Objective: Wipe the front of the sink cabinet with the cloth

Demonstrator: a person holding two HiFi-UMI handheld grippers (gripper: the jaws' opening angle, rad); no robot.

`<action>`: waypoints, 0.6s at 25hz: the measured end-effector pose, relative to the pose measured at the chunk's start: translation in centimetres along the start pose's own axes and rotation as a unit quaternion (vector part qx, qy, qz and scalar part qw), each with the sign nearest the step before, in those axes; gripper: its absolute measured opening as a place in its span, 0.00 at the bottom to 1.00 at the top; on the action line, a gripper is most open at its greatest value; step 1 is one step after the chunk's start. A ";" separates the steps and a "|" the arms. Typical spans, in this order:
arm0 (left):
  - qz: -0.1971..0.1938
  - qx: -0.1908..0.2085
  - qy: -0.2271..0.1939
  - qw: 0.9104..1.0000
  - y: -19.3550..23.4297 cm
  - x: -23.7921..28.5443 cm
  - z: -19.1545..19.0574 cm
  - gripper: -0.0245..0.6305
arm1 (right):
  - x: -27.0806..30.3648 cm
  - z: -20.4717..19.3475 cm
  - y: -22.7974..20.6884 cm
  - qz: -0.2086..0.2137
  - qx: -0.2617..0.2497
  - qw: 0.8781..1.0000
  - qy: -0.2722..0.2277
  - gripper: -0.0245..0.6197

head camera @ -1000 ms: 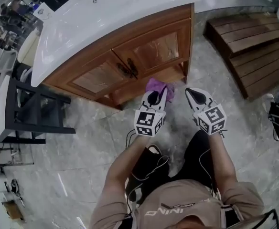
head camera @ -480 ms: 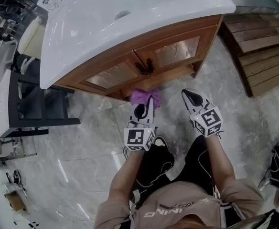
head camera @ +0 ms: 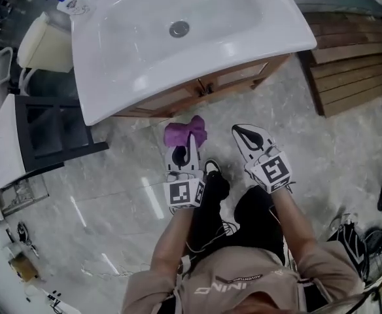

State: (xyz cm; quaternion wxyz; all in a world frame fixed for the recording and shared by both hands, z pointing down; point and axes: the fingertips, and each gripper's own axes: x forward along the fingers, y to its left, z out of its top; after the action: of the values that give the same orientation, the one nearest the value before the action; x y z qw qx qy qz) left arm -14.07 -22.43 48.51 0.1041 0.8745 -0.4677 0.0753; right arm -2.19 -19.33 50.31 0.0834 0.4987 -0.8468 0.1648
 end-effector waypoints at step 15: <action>0.012 -0.004 0.004 1.000 0.5 -8.2 22.1 0.09 | -6.5 21.1 9.5 0.030 -0.002 0.999 0.032 0.05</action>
State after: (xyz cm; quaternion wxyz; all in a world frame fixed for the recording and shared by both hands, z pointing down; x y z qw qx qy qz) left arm -18.22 -21.74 25.31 0.1090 0.8682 -0.4777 0.0781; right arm -6.84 -17.43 26.76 0.1071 0.4676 -0.8585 0.1813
